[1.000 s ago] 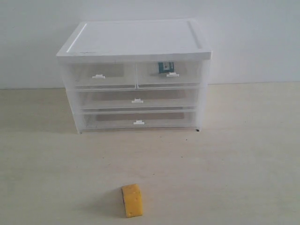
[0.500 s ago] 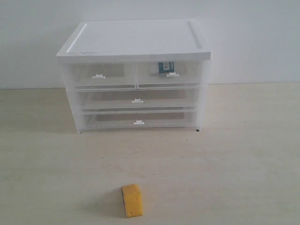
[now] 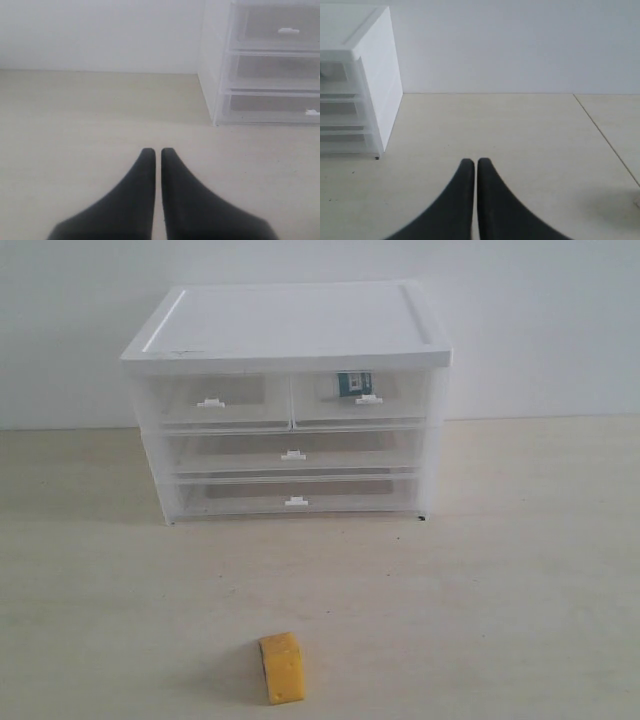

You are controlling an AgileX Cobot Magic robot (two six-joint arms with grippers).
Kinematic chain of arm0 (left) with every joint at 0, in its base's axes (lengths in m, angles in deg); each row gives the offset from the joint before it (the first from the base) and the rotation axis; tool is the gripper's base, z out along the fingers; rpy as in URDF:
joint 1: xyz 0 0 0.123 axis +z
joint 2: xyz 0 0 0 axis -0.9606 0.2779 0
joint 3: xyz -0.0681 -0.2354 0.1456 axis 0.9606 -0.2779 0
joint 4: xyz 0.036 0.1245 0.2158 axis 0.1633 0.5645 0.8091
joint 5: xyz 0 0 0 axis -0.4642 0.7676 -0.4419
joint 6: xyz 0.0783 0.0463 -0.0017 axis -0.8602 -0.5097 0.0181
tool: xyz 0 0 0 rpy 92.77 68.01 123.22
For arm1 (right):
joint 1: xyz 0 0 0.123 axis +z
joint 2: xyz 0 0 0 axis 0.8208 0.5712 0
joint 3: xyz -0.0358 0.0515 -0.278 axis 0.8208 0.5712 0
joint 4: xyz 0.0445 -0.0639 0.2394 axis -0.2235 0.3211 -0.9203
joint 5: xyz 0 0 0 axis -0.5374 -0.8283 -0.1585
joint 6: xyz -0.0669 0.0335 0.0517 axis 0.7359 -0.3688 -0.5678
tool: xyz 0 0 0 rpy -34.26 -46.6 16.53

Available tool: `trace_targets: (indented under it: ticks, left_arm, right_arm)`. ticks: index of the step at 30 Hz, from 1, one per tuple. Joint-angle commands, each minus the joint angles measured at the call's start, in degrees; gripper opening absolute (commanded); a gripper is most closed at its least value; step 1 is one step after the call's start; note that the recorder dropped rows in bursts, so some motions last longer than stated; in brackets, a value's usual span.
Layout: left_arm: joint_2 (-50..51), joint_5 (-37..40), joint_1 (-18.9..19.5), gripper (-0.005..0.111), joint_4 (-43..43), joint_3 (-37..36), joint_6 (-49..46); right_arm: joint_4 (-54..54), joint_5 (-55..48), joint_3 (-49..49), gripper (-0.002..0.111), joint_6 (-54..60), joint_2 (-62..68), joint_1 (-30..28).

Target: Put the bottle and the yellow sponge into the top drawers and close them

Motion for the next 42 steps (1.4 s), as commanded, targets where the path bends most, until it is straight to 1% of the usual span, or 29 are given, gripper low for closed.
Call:
trace_targets:
  ticks: [1, 5, 13, 19, 29, 36, 40, 42]
  left_arm:
    - [-0.2, -0.3, 0.2, 0.004, -0.6, -0.2, -0.1]
    - [-0.2, -0.3, 0.2, 0.004, -0.6, -0.2, -0.1]
    - [-0.2, -0.3, 0.2, 0.004, -0.6, -0.2, -0.1]
    - [-0.2, -0.3, 0.2, 0.004, -0.6, -0.2, -0.1]
    - [-0.2, -0.3, 0.2, 0.004, -0.6, -0.2, -0.1]
    - [-0.2, -0.3, 0.2, 0.004, -0.6, -0.2, -0.1]
    - [-0.2, -0.3, 0.2, 0.004, -0.6, -0.2, -0.1]
    - [-0.2, -0.3, 0.2, 0.004, -0.6, -0.2, -0.1]
  right_arm:
    - [-0.6, 0.4, 5.1, 0.000, 0.2, -6.3, -0.1]
    - [-0.6, 0.4, 9.3, 0.000, 0.2, -11.3, -0.1]
    - [-1.0, -0.4, 10.0, 0.000, -0.1, -12.7, -0.1]
    - [-1.0, 3.8, 14.0, 0.000, 0.1, -13.9, -0.1]
    - [-1.0, 6.5, 20.6, 0.000, -0.1, -18.2, -0.1]
    - [-1.0, 10.6, 26.3, 0.000, -2.3, -19.3, -0.1]
    - [-1.0, 12.3, 27.1, 0.000, -2.3, -19.3, -0.1]
    - [-0.8, 11.5, 27.1, 0.000, -2.3, -19.3, -0.1]
